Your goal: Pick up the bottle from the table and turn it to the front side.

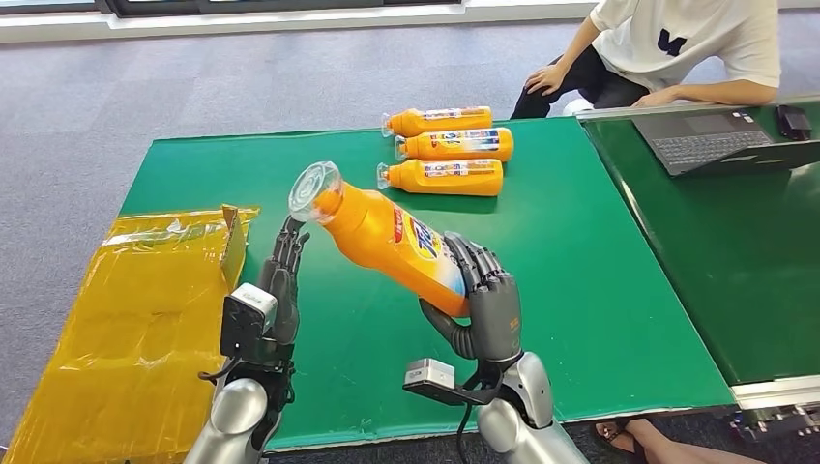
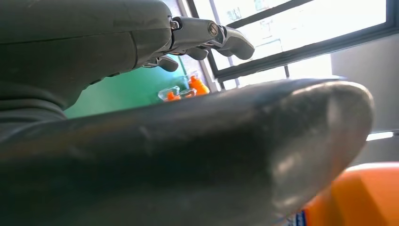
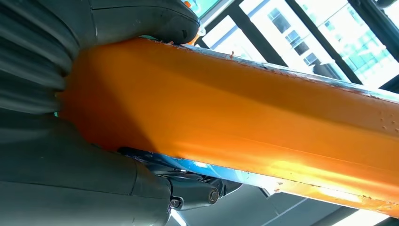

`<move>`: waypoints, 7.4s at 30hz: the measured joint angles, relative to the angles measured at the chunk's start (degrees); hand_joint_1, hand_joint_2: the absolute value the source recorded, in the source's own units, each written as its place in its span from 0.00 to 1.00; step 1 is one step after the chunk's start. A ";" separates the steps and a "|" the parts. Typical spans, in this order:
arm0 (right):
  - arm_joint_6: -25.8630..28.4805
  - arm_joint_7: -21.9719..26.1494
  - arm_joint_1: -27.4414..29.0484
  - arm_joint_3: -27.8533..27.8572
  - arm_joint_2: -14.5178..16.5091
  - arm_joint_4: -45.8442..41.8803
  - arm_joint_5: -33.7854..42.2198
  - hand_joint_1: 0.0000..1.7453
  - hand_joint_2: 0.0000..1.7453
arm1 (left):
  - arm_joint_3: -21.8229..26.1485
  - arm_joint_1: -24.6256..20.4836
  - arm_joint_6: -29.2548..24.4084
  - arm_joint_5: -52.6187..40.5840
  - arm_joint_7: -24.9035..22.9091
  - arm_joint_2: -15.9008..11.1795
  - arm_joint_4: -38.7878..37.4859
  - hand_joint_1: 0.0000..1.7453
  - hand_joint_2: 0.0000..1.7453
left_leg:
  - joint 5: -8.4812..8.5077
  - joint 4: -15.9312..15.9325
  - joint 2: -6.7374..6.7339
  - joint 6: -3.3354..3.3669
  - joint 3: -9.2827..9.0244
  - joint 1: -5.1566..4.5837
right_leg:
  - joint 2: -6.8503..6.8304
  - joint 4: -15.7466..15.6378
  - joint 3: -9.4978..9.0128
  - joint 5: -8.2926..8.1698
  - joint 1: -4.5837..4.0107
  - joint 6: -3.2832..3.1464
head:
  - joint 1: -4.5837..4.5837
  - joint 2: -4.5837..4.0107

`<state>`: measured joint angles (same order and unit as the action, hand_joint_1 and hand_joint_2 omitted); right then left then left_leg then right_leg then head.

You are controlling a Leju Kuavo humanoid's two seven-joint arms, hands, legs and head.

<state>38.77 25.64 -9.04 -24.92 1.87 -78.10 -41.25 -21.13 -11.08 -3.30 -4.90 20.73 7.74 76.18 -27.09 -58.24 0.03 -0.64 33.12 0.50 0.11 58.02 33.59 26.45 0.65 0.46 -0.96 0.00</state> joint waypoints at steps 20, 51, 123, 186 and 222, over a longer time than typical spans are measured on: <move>-0.27 0.00 -0.22 0.02 0.62 1.01 0.14 1.00 1.00 | -0.62 -0.28 0.16 -0.45 0.12 -0.14 1.22 0.00 1.00 | 0.00 0.00 0.00 0.00 0.00 0.00 | 0.00 0.00 0.00 0.00 0.00 0.00 | 0.00 0.00; -15.28 4.34 -6.27 2.05 0.86 3.95 13.32 1.00 1.00 | -4.34 -0.17 10.70 -1.93 0.30 -2.79 8.81 0.00 1.00 | 0.01 -0.01 0.02 0.00 0.03 0.00 | -0.01 0.00 0.01 -0.01 0.01 0.00 | 0.00 0.00; -16.18 -0.26 -5.56 5.92 4.45 4.56 13.63 1.00 1.00 | -10.41 -26.57 7.86 2.58 -9.27 5.40 -24.90 0.00 1.00 | 0.07 -0.05 0.05 -0.05 0.12 -0.01 | 0.01 0.02 0.09 -0.10 0.01 -0.02 | 0.00 0.00; -15.32 -2.52 -0.49 1.74 1.91 -7.82 6.60 1.00 1.00 | 5.26 -24.84 4.99 -3.27 -8.73 -0.83 -26.98 0.00 1.00 | 0.19 -0.04 0.23 -0.13 0.31 0.02 | -0.16 0.05 0.22 -0.13 -0.06 -0.12 | -0.02 0.00; -15.97 -2.11 -3.64 1.73 1.37 -3.51 2.21 1.00 1.00 | 3.30 -10.48 12.15 1.82 -12.60 -3.74 -4.75 0.00 1.00 | 0.18 -0.03 0.22 -0.13 0.34 0.02 | -0.16 0.05 0.27 -0.12 -0.06 -0.12 | -0.02 0.00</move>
<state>22.80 23.53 -12.68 -23.18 3.24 -81.61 -39.05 -17.83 -21.57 8.85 -3.09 8.13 4.00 71.43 -26.91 -58.28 0.25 -0.77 33.47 0.52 -0.05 58.06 33.85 26.33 0.59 0.34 -0.98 0.00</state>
